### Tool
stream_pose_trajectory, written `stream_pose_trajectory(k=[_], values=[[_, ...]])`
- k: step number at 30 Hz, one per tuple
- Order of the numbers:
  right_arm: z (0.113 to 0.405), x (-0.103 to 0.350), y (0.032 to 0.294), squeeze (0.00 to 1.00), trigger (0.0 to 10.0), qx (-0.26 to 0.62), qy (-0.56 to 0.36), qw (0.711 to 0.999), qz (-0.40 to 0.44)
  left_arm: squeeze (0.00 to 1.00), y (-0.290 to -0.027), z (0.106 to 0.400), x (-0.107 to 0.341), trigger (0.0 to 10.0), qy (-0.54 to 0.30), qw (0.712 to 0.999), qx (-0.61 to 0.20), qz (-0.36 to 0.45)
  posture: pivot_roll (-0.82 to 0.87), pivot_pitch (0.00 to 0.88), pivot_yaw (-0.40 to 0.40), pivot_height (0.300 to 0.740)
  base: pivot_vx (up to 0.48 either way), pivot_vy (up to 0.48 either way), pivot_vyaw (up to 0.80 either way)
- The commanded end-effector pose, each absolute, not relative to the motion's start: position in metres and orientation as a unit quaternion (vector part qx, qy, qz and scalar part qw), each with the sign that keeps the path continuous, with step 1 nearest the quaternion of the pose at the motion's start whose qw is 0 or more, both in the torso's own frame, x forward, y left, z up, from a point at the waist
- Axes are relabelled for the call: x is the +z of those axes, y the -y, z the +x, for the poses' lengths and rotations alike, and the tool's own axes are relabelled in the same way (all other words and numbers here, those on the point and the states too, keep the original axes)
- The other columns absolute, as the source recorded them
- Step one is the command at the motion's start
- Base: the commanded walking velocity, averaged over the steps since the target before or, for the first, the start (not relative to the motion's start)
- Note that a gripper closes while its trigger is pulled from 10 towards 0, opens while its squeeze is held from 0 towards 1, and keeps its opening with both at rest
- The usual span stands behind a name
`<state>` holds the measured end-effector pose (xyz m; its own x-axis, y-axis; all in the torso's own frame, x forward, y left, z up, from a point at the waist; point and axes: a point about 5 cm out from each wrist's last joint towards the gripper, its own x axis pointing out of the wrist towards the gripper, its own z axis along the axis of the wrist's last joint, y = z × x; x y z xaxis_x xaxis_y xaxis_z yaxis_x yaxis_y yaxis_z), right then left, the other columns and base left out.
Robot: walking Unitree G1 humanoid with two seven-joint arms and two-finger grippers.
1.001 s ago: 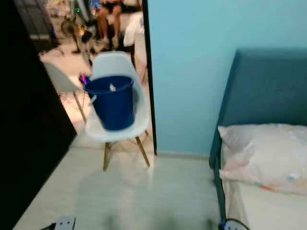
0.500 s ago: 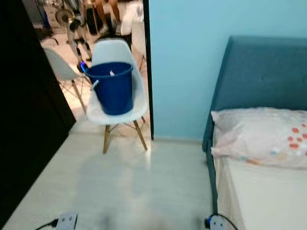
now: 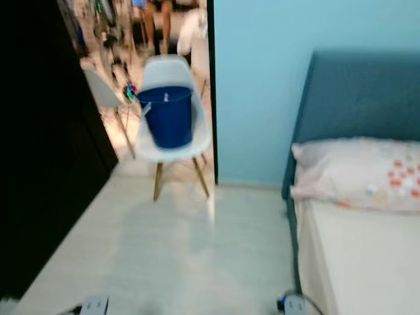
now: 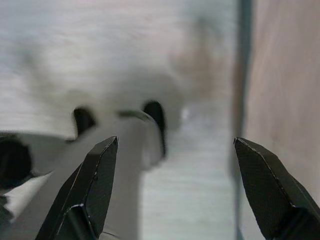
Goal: Clean up the room
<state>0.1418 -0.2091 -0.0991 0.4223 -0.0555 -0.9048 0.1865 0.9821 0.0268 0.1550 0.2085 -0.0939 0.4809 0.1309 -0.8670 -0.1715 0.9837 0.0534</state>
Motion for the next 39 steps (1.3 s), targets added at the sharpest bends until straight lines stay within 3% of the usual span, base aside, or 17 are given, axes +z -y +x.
stream_pose_trajectory(k=[1,7,12,39], values=[[0.1418,-0.0997,0.2057,0.00,10.0,-0.070,-0.532,0.841,0.064,0.00,-0.2108,0.1534,-0.0942,10.0,-0.504,0.859,0.088,-0.016,-0.07,0.000,-0.026,0.740,-0.322,0.000,0.00],[0.1401,-0.1004,0.2057,0.00,10.0,-0.069,-0.535,0.840,0.059,0.00,-0.2103,0.1535,-0.0942,10.0,-0.504,0.859,0.086,-0.017,-0.07,0.000,-0.025,0.740,-0.321,0.000,0.00],[0.1362,-0.1018,0.2051,0.00,10.0,-0.064,-0.541,0.837,0.055,0.00,-0.2105,0.1530,-0.0944,10.0,-0.505,0.859,0.085,-0.016,-0.07,0.000,-0.022,0.740,-0.322,0.000,-0.70],[0.1365,-0.1013,0.2072,0.00,10.0,-0.062,-0.540,0.838,0.046,0.00,-0.2082,0.1517,-0.0954,10.0,-0.508,0.857,0.084,-0.020,-0.07,0.000,-0.025,0.740,-0.438,0.000,0.00]])
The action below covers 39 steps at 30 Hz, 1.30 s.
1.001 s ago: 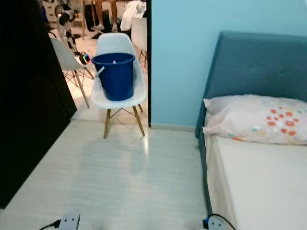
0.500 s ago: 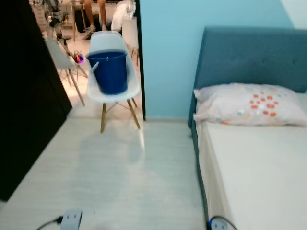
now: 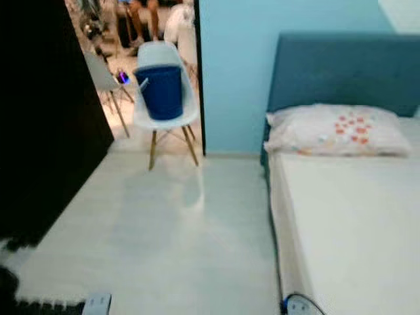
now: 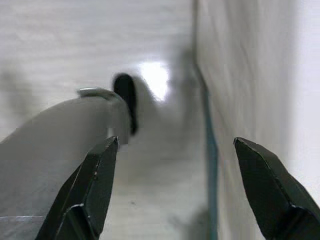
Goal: Clean up the room
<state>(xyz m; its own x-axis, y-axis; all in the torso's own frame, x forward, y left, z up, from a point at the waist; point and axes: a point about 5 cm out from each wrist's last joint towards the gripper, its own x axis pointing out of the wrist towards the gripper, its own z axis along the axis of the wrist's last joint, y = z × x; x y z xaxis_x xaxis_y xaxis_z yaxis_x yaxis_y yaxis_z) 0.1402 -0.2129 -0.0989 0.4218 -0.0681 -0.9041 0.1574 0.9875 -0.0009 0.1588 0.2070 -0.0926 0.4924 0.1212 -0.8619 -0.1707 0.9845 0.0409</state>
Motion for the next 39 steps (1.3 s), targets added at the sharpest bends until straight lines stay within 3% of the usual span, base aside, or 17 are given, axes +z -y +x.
stream_pose_trajectory(k=[1,12,33,39], values=[[0.136,-0.101,0.207,0.00,10.0,-0.063,-0.540,0.838,0.046,0.00,-0.208,0.152,-0.095,10.0,-0.508,0.857,0.085,-0.022,-0.07,0.000,-0.025,0.740,-0.368,0.000,0.00],[0.134,-0.102,0.208,0.00,10.0,-0.061,-0.548,0.834,0.041,0.00,-0.209,0.151,-0.096,10.0,-0.508,0.856,0.088,-0.029,-0.07,0.000,-0.023,0.740,-0.347,0.000,-0.45],[0.137,-0.098,0.225,0.00,10.0,-0.110,-0.532,0.838,0.056,0.00,-0.203,0.155,-0.095,10.0,-0.495,0.864,0.087,-0.031,-0.10,0.000,-0.043,0.740,0.000,0.000,-0.75],[0.140,-0.097,0.223,0.00,10.0,-0.122,-0.506,0.849,0.090,0.00,-0.203,0.157,-0.094,10.0,-0.492,0.867,0.075,-0.023,-0.11,0.000,-0.011,0.740,0.000,0.000,-0.75]])
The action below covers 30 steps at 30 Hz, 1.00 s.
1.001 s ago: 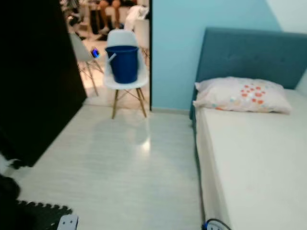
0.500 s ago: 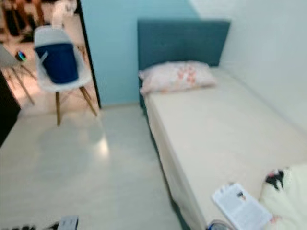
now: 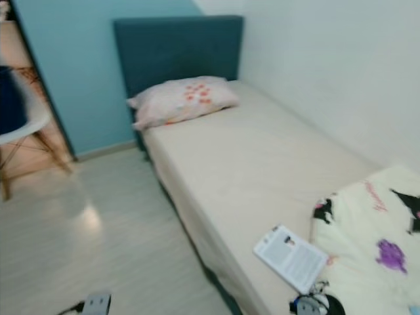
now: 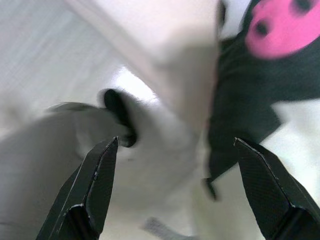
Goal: Clean up the room
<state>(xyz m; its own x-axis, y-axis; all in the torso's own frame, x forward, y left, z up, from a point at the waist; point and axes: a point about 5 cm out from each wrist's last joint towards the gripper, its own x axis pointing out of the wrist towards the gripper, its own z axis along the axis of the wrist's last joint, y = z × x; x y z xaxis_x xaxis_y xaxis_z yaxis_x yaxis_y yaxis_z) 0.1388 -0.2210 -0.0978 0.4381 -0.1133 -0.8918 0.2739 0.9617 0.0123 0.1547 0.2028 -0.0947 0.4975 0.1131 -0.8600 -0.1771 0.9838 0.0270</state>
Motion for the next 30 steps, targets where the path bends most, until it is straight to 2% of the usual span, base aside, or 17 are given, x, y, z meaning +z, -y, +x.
stream_pose_trajectory(k=[1,6,7,8,9,10,12,18,19,21,22,24,27,30], values=[[0.142,-0.096,0.222,0.00,10.0,-0.121,-0.494,0.855,0.102,0.00,-0.205,0.159,-0.092,10.0,-0.488,0.869,0.077,-0.023,-0.10,0.000,-0.011,0.740,0.000,0.000,-0.75],[0.148,-0.093,0.218,0.00,10.0,-0.116,-0.455,0.872,0.136,0.00,-0.211,0.166,-0.088,10.0,-0.475,0.875,0.090,-0.028,-0.11,0.000,-0.002,0.740,0.000,0.000,-0.74],[0.184,-0.074,0.225,0.00,10.0,-0.098,-0.387,0.903,0.156,0.00,-0.216,0.179,-0.081,10.0,-0.447,0.884,0.118,-0.062,-0.12,0.000,0.004,0.740,0.000,0.000,-0.75],[0.209,-0.058,0.231,0.00,10.0,-0.086,-0.347,0.920,0.160,0.00,-0.219,0.186,-0.077,10.0,-0.433,0.889,0.129,-0.077,-0.12,0.000,0.004,0.740,0.000,0.000,-0.75],[0.209,-0.058,0.231,0.00,10.0,-0.086,-0.347,0.920,0.160,0.00,-0.219,0.186,-0.077,10.0,-0.433,0.889,0.129,-0.077,-0.12,0.000,0.004,0.740,0.000,0.000,-0.75],[0.234,-0.040,0.235,0.00,10.0,-0.073,-0.303,0.936,0.164,0.00,-0.222,0.197,-0.071,10.0,-0.410,0.897,0.141,-0.086,-0.12,0.000,0.002,0.740,0.000,0.000,-0.75],[0.258,-0.019,0.238,0.00,10.0,-0.057,-0.252,0.951,0.172,0.00,-0.228,0.213,-0.060,10.0,-0.375,0.909,0.159,-0.088,-0.11,0.000,0.001,0.740,0.000,0.000,-0.75],[0.267,-0.010,0.239,0.00,10.0,-0.049,-0.233,0.956,0.174,0.00,-0.235,0.224,-0.051,10.0,-0.350,0.916,0.176,-0.090,-0.10,0.000,-0.006,0.740,0.000,0.000,-0.75],[0.275,-0.003,0.240,0.00,10.0,-0.043,-0.216,0.959,0.177,0.00,-0.245,0.237,-0.038,10.0,-0.319,0.923,0.199,-0.080,-0.10,0.000,-0.010,0.740,0.000,0.000,-0.75],[0.275,-0.003,0.240,0.00,10.0,-0.043,-0.216,0.959,0.177,0.00,-0.245,0.237,-0.038,10.0,-0.319,0.923,0.199,-0.080,-0.10,0.000,-0.010,0.740,0.000,0.000,-0.75],[0.281,0.004,0.242,0.00,10.0,-0.038,-0.201,0.962,0.179,0.00,-0.257,0.250,-0.024,10.0,-0.286,0.929,0.227,-0.063,-0.10,0.000,-0.014,0.740,0.000,0.000,-0.75],[0.286,0.010,0.243,0.00,10.0,-0.037,-0.188,0.965,0.181,0.00,-0.265,0.261,-0.010,10.0,-0.253,0.933,0.246,-0.070,-0.10,0.000,-0.013,0.740,0.000,0.000,-0.75],[0.289,0.014,0.245,0.00,10.0,-0.038,-0.178,0.966,0.183,0.00,-0.267,0.270,-0.001,10.0,-0.227,0.938,0.247,-0.087,-0.10,0.000,-0.014,0.740,0.000,0.000,-0.75],[0.292,0.020,0.252,0.00,10.0,-0.050,-0.165,0.968,0.183,0.00,-0.250,0.293,0.016,10.0,-0.171,0.958,0.169,-0.153,-0.10,0.000,-0.013,0.740,0.000,0.000,-0.75]])
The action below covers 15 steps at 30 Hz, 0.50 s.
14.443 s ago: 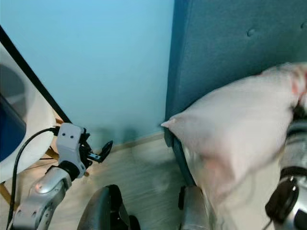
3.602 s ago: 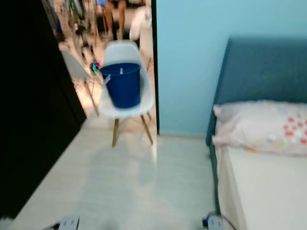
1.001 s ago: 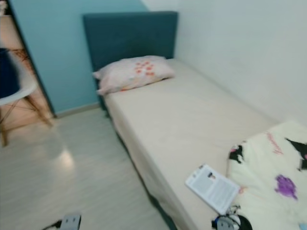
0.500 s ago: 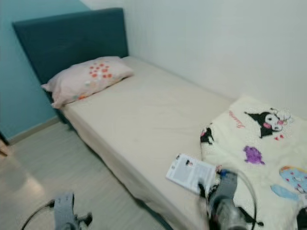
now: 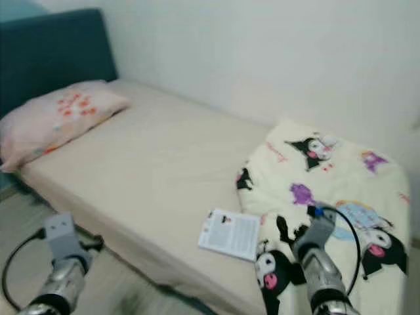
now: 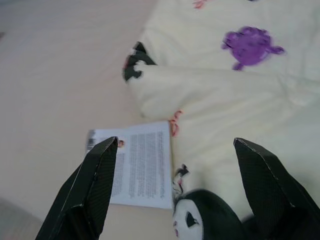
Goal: Clean up the room
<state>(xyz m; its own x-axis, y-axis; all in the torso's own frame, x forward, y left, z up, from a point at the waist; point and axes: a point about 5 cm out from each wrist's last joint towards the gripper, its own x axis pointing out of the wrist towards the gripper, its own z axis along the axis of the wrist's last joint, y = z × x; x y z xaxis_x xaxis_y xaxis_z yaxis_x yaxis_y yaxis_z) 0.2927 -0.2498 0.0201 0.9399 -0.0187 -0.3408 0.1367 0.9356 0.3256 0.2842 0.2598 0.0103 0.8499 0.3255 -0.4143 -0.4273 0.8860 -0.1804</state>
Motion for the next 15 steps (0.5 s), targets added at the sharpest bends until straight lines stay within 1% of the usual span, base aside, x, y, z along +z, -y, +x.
stream_pose_trajectory(k=[1,2,4,8,15], values=[[0.292,0.022,0.255,0.00,10.0,-0.054,-0.162,0.968,0.182,0.00,-0.240,0.300,0.021,10.0,-0.154,0.964,0.131,-0.172,-0.10,0.000,-0.013,0.740,0.000,0.000,-0.75],[0.292,0.022,0.255,0.00,10.0,-0.054,-0.162,0.968,0.182,0.00,-0.240,0.300,0.021,10.0,-0.154,0.964,0.131,-0.172,-0.10,0.000,-0.013,0.740,0.000,0.000,-0.75],[0.292,0.022,0.257,0.00,10.0,-0.057,-0.162,0.968,0.180,0.00,-0.227,0.307,0.026,10.0,-0.141,0.969,0.091,-0.184,-0.11,0.000,-0.012,0.740,0.000,0.000,-0.75],[0.292,0.021,0.256,0.00,10.0,-0.056,-0.163,0.968,0.181,0.00,-0.218,0.310,0.026,10.0,-0.144,0.970,0.072,-0.180,-0.11,0.000,-0.014,0.740,0.000,0.000,-0.75],[0.293,0.020,0.250,0.00,10.0,-0.047,-0.163,0.968,0.184,0.00,-0.208,0.313,0.028,10.0,-0.136,0.972,0.047,-0.185,-0.10,0.000,-0.014,0.740,0.000,0.000,-0.75]])
